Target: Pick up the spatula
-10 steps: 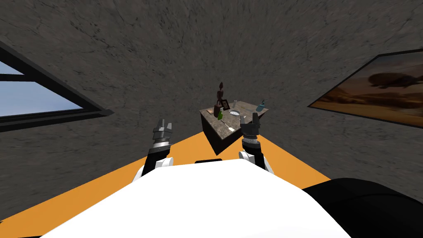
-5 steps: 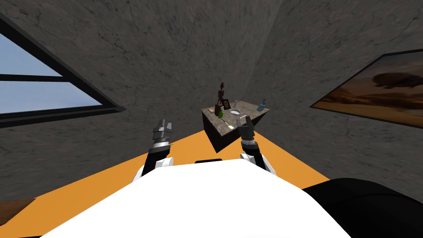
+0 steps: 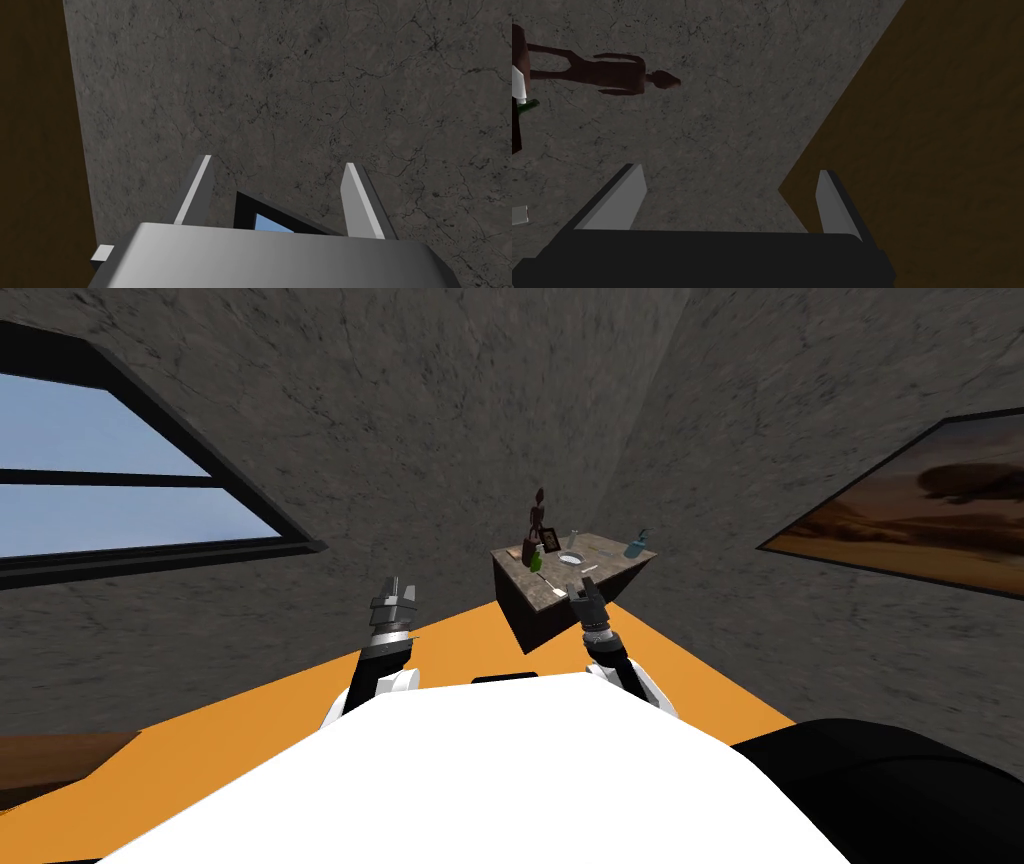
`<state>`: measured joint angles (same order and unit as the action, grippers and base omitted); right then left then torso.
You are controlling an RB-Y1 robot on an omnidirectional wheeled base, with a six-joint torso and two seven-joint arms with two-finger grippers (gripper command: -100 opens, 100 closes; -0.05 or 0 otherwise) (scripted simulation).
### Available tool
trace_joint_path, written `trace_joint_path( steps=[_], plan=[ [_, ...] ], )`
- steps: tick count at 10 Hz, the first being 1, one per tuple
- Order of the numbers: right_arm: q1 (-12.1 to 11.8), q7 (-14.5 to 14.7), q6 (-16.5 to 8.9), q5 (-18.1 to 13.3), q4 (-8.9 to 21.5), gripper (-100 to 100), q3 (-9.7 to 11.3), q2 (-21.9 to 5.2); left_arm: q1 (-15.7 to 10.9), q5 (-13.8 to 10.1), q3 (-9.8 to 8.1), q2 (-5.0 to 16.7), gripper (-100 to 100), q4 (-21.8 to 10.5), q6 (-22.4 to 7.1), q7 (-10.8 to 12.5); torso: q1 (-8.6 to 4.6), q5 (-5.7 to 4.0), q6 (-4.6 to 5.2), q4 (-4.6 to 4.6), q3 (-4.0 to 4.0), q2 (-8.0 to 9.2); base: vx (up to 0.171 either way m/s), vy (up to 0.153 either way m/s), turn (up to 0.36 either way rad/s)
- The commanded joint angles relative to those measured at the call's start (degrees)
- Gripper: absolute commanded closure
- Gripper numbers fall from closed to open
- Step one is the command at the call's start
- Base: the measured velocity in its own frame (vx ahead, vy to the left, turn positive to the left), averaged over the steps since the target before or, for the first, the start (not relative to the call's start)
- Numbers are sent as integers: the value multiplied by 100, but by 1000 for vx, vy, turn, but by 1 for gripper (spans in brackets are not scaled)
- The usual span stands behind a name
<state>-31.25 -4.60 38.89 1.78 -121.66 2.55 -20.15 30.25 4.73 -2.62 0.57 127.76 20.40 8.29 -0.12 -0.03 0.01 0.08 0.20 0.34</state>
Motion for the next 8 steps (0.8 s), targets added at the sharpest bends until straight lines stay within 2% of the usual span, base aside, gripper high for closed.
trace_joint_path(
  steps=[1, 2, 3, 4, 5, 8],
  plan=[
    [-10, 38, 90, 8, 280, -100, 107, -286, 0, 0, 0, 0, 0, 0, 0, 0, 0, 0, 0, 0, 0, 0, -100, -17, 118],
    [-10, 38, 90, 8, 280, -100, 107, -399, -1, 0, 0, 0, 0, 0, 0, 0, 0, 0, -1, 0, 1, 3, -80, -5, 60],
    [-29, 66, 148, 12, 479, -100, 199, -590, 0, 0, 0, 0, 0, 0, 0, 0, 4, 1, 0, 0, -1, -3, -85, 5, 114],
    [-29, 66, 148, 12, 517, -100, 199, -734, 0, 0, 0, 0, 0, 0, 0, 0, 7, 2, -2, -1, -2, -2, -77, -11, 56],
    [-48, 92, 205, 9, 718, -100, 292, -909, 0, 0, 0, 0, 0, 0, 0, 0, 2, 1, 0, -1, -3, -6, -83, -12, 100],
    [-68, 116, 260, 0, 1035, -100, 386, -1423, 0, 0, 0, 0, 0, 0, 0, 0, -1, 0, -2, -1, -3, -5, -76, -10, 89]
  ],
)
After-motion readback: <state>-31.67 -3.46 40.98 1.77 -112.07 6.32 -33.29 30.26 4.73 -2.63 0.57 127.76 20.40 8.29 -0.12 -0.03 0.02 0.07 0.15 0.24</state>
